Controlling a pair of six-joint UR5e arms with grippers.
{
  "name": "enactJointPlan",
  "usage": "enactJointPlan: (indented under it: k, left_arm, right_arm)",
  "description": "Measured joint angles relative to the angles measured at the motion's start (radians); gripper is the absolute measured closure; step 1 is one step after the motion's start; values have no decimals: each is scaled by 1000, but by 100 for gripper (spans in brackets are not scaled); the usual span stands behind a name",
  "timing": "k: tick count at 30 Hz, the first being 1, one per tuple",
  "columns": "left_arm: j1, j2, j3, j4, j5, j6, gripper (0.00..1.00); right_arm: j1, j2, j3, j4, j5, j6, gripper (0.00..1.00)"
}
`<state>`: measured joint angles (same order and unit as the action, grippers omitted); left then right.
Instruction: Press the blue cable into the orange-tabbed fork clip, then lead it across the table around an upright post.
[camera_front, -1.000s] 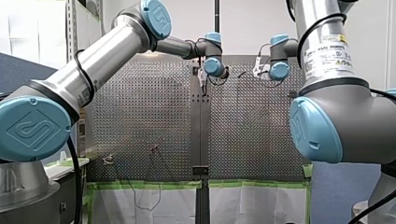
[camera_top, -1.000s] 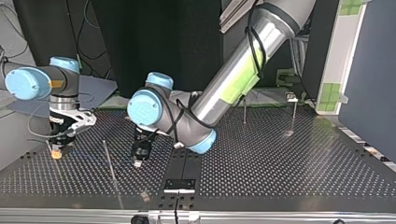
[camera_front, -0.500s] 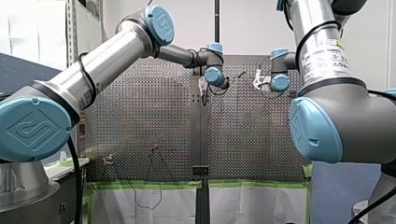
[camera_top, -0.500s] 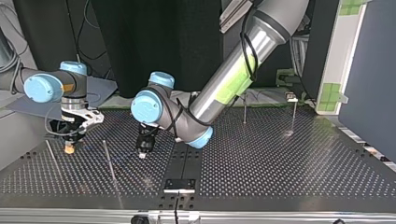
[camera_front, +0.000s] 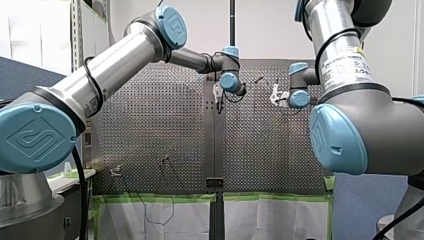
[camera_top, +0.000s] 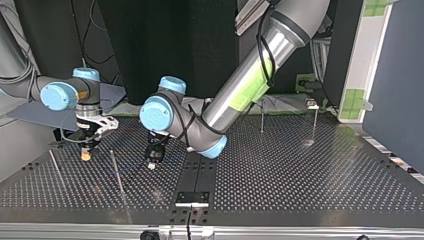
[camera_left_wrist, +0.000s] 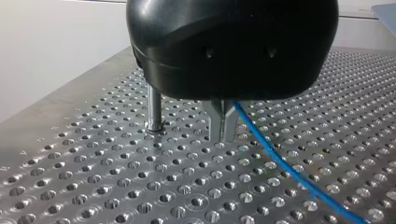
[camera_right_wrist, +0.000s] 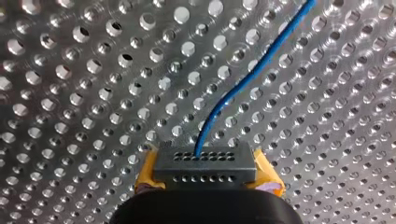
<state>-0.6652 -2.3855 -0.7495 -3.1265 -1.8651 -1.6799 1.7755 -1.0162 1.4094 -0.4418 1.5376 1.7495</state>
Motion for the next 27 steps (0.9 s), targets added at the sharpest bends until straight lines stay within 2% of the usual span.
enactJointPlan:
  k: [1, 3, 5, 6, 7, 8, 9, 10, 11, 21, 27]
  left_arm:
    - [0, 0, 0, 0, 1, 1, 76]
    - [0, 0, 0, 0, 8, 2, 76]
    - [-1, 0, 0, 0, 12, 3, 58]
    - [-1, 0, 0, 0, 15, 3, 58]
    - [-1, 0, 0, 0, 16, 4, 48]
    - [-1, 0, 0, 0, 18, 4, 35]
    - [0, 0, 0, 0, 19, 5, 35]
    - [0, 0, 0, 0, 21, 6, 13]
    - [0, 0, 0, 0, 23, 7, 1]
    - [4, 1, 0, -1, 23, 9, 1]
    - [6, 3, 1, 0, 61, -27, 1]
  right_arm:
    - [1, 2, 0, -2, -3, 0, 100]
    - [2, 5, 0, -5, -8, 1, 100]
    - [3, 8, 0, -6, -11, 0, 100]
    - [4, 9, 0, -6, -11, 0, 100]
    - [4, 9, 0, -6, -12, 0, 100]
    - [5, 10, 0, -6, -12, 0, 100]
    - [5, 10, 0, -6, -12, -1, 100]
    - [6, 11, 0, -6, -12, -1, 100]
    - [7, 11, 1, -6, -12, -2, 100]
    - [3, 17, 24, -42, -13, -3, 100]
    - [-1, 34, 25, -62, -12, -3, 100]
